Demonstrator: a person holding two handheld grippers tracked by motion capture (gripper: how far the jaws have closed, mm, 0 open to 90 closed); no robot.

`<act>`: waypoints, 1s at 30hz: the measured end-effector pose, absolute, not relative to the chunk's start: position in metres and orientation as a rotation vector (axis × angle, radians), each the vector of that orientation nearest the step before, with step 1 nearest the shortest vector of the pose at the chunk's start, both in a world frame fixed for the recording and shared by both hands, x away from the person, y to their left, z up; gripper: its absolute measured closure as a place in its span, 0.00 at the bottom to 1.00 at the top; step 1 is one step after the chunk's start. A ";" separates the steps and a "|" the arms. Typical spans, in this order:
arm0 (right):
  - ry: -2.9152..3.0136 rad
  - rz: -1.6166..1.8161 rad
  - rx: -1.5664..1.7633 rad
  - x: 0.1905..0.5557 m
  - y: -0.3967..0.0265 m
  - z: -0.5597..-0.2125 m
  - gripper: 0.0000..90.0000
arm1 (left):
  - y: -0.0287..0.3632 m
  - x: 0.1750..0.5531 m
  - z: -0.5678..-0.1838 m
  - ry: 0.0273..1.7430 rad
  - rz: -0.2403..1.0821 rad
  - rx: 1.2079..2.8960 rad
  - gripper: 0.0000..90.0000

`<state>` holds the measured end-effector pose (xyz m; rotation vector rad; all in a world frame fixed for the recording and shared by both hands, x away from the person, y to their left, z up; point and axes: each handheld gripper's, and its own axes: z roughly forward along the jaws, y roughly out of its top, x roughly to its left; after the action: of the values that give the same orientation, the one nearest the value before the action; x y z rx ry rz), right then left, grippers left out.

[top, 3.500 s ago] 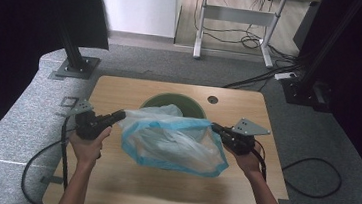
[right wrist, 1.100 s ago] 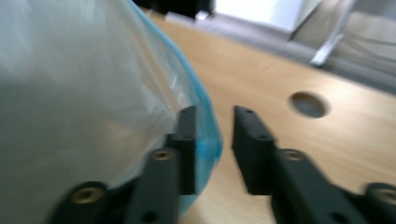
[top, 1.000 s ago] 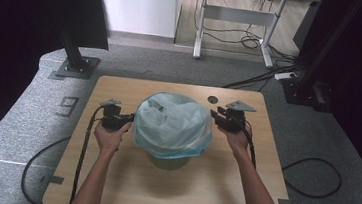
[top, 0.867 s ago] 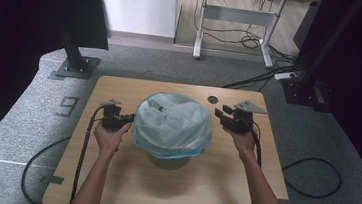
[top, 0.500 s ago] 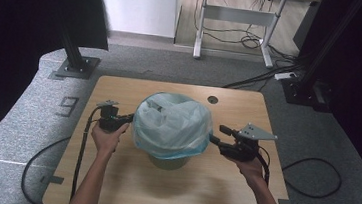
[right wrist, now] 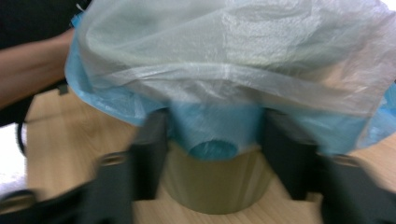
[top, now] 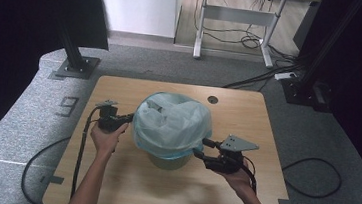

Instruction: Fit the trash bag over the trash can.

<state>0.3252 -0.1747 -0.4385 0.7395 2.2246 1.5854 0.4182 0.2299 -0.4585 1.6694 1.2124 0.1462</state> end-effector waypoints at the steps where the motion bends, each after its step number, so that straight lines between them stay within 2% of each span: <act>1: 2.213 1.589 0.723 0.324 -0.174 -0.439 0.74 | 0.230 0.418 -0.459 1.212 0.146 1.670 1.00; 4: 2.196 1.597 0.699 0.323 -0.175 -0.442 0.97 | 0.231 0.417 -0.459 1.213 0.153 1.664 1.00; 5: 2.188 1.602 0.697 0.322 -0.176 -0.443 0.99 | 0.232 0.417 -0.459 1.213 0.156 1.662 1.00; 30: 2.389 1.521 0.734 0.331 -0.174 -0.513 0.99 | 0.220 0.421 -0.496 1.244 0.093 1.734 1.00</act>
<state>0.3314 -0.1743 -0.5128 0.7343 2.3892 1.5210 0.4214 0.2196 -0.4955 1.7343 1.2442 0.0927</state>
